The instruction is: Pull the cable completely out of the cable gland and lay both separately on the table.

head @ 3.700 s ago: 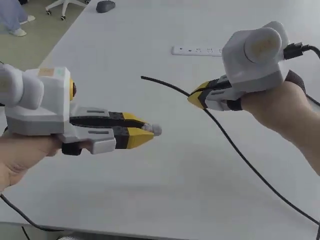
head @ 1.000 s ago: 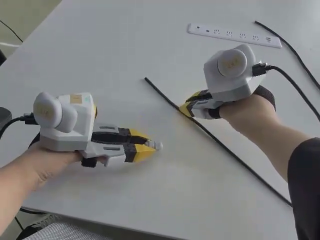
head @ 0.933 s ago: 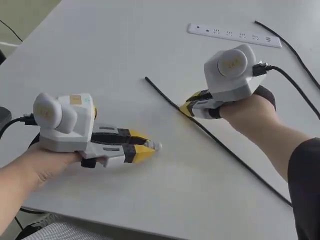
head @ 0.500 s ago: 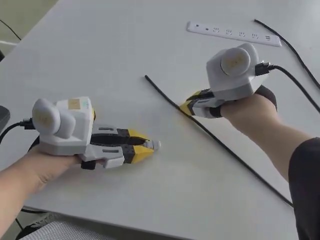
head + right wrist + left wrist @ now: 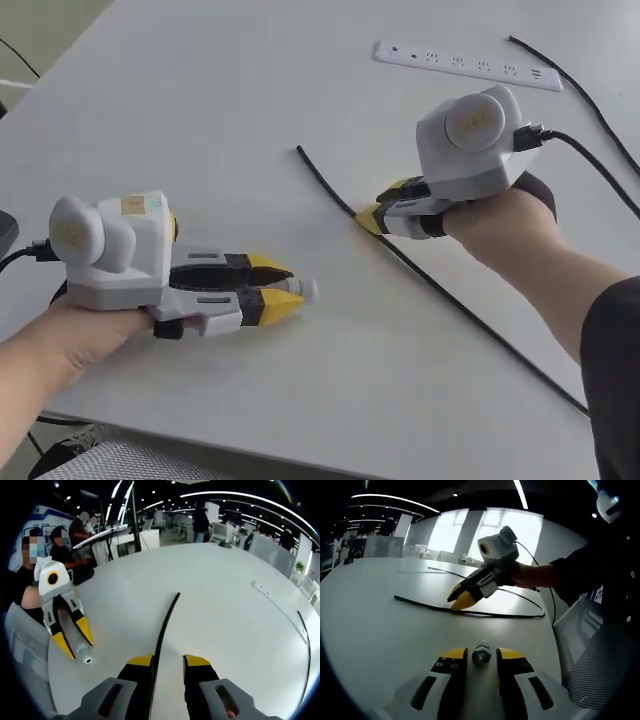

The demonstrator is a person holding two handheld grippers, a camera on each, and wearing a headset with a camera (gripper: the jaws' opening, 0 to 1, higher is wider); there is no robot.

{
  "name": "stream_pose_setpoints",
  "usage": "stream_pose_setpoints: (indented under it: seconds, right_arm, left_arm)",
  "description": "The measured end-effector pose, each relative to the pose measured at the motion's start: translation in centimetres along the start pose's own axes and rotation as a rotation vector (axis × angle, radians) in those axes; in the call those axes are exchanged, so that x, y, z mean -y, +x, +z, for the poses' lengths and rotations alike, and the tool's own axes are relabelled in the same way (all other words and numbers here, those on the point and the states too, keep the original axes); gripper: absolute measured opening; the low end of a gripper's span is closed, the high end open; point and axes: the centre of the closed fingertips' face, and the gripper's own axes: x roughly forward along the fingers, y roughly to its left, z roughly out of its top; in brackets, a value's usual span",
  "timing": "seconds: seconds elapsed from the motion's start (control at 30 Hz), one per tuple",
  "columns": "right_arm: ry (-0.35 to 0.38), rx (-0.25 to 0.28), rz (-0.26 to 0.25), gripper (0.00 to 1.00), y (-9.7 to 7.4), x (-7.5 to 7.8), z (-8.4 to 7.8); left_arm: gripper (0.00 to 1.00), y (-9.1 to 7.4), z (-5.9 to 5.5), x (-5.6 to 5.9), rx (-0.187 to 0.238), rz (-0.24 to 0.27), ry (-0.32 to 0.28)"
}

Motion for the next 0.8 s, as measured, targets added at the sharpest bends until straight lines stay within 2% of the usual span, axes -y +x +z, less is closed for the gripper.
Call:
stream_pose_setpoints:
  seconds: [0.27,0.33,0.37,0.4,0.6,0.63,0.67,0.7,0.73,0.77,0.8]
  right_arm:
    - [0.012,0.01,0.004,0.27,0.1,0.1,0.0]
    - [0.009,0.009,0.001,0.28,0.0,0.2,0.0]
    - [0.007,0.014,-0.001,0.29,0.0,0.2,0.1]
    - [0.008,0.017,-0.003,0.31,-0.1,0.3,0.2]
    - [-0.011,0.027,-0.03,0.5,-0.1,0.8,0.3]
    - [-0.013,0.032,-0.035,0.52,-0.1,0.9,0.4]
    - [-0.01,0.033,-0.036,0.53,-0.1,1.0,0.4]
    - [-0.005,0.04,-0.038,0.54,-0.2,1.0,0.4]
    - [-0.001,0.045,-0.039,0.55,-0.3,1.1,0.5]
    - [0.003,0.045,-0.039,0.57,-0.3,1.1,0.5]
    - [0.005,0.042,-0.039,0.57,-0.4,1.2,0.4]
  left_arm:
    - [0.32,-0.2,0.5,0.2,0.016,0.001,-0.007]
    - [0.4,-0.2,0.9,0.2,0.029,0.009,-0.013]
    - [0.43,-0.3,1.5,0.1,0.051,0.016,-0.009]
    - [0.45,-0.5,1.9,0.1,0.07,0.017,-0.008]
    - [0.49,-1.0,2.5,0.1,0.07,0.023,-0.004]
    - [0.53,-1.1,2.6,-0.1,0.073,0.032,-0.017]
    - [0.61,-1.2,2.6,-0.3,0.075,0.046,-0.036]
    - [0.77,-1.2,3.1,-0.6,0.101,0.067,-0.06]
    - [0.86,-1.3,3.5,-0.9,0.126,0.078,-0.057]
    - [0.88,-1.5,3.6,-1.1,0.129,0.088,-0.045]
    - [0.85,-1.8,3.8,-1.0,0.128,0.089,-0.022]
